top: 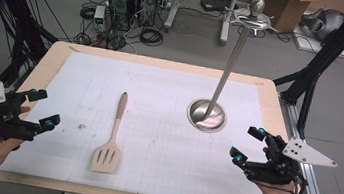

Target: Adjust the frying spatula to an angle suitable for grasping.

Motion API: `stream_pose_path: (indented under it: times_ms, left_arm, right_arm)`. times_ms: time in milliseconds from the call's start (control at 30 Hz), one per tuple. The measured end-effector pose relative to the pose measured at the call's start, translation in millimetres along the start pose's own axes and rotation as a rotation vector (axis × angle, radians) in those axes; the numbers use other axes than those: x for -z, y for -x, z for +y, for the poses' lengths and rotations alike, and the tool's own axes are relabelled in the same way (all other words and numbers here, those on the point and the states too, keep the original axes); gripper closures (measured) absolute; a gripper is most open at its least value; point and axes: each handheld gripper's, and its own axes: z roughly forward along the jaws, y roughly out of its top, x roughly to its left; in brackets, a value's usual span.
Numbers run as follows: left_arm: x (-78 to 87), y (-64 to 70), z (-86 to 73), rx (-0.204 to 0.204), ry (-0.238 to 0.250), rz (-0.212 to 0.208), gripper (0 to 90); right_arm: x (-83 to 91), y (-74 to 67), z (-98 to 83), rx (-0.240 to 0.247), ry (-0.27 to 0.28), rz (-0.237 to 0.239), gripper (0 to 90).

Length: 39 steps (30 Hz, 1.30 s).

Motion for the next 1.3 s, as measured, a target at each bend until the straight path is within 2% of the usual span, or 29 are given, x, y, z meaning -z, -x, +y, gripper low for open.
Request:
stream_pose_path:
  times_ms: [233, 267, 300, 400, 533, 600, 633, 667, 800, 900, 933, 967, 1067, 1100, 1300]
  left_arm:
    - [-4.9, -0.4, 0.1, 0.053, -0.007, 0.01, 1.7]
    - [-5.0, -0.6, 0.3, 0.065, 0.006, 0.019, 1.8]
    - [-5.0, -2.5, -0.3, 0.126, 0.059, 0.026, 1.7]
    - [-6.1, -3.4, -1.3, 0.138, 0.072, 0.025, 1.7]
    - [-12.3, -3.3, -4.1, 0.123, 0.043, 0.031, 1.7]
    - [-16.8, -0.6, -4.8, 0.102, 0.025, 0.031, 2.4]
    - [-16.8, -0.6, -4.8, 0.102, 0.025, 0.031, 4.6]
    - [-18.5, 1.7, -4.5, 0.068, -0.001, 0.046, 8.3]
    - [-20.6, 4.6, -4.8, 0.03, -0.033, 0.049, 24.1]
    - [-24.3, 7.9, -4.5, -0.007, -0.081, 0.074, 33.6]
    - [-24.3, 7.9, -4.5, -0.007, -0.081, 0.074, 35.9]
    - [-27.7, 9.1, -5.5, -0.01, -0.089, 0.13, 37.3]
    - [-30.9, 9.5, -7.6, -0.008, -0.089, 0.135, 37.7]
    - [-33.3, 9.8, -8.5, -0.011, -0.103, 0.144, 38.7]
    - [-46.1, 13.3, -12.4, -0.024, -0.138, 0.125, 56.4]
  right_arm:
    - [0.1, -0.6, -2.0, -0.003, -0.014, 0.0, 10.7]
    - [-0.1, -0.3, -2.4, -0.002, -0.016, -0.004, 10.6]
    - [-0.6, -0.3, -3.0, -0.004, -0.019, -0.006, 10.7]
    - [-2.0, 0.3, -4.7, -0.001, -0.026, -0.004, 10.7]
    - [-3.0, 0.0, -5.7, -0.004, -0.038, -0.002, 10.6]
    - [-3.2, -0.3, -6.1, -0.006, -0.041, -0.002, 10.6]
    - [-3.1, -0.3, -6.2, -0.006, -0.042, -0.002, 10.6]
    - [-2.8, -0.2, -6.4, -0.003, -0.042, -0.005, 10.6]
    - [-1.7, 0.2, -7.8, -0.002, -0.045, -0.01, 10.6]
    - [-0.7, -0.6, -8.7, -0.005, -0.056, -0.009, 10.6]
    - [-0.4, -0.6, -8.9, -0.003, -0.057, -0.011, 10.7]
    - [0.1, -0.9, -9.1, -0.005, -0.057, -0.01, 10.7]
    - [0.8, -1.1, -9.5, -0.004, -0.059, -0.014, 10.6]
    - [1.4, -1.4, -9.7, -0.008, -0.062, -0.021, 10.6]
    - [5.5, -2.5, -12.5, -0.007, -0.071, -0.03, 10.6]
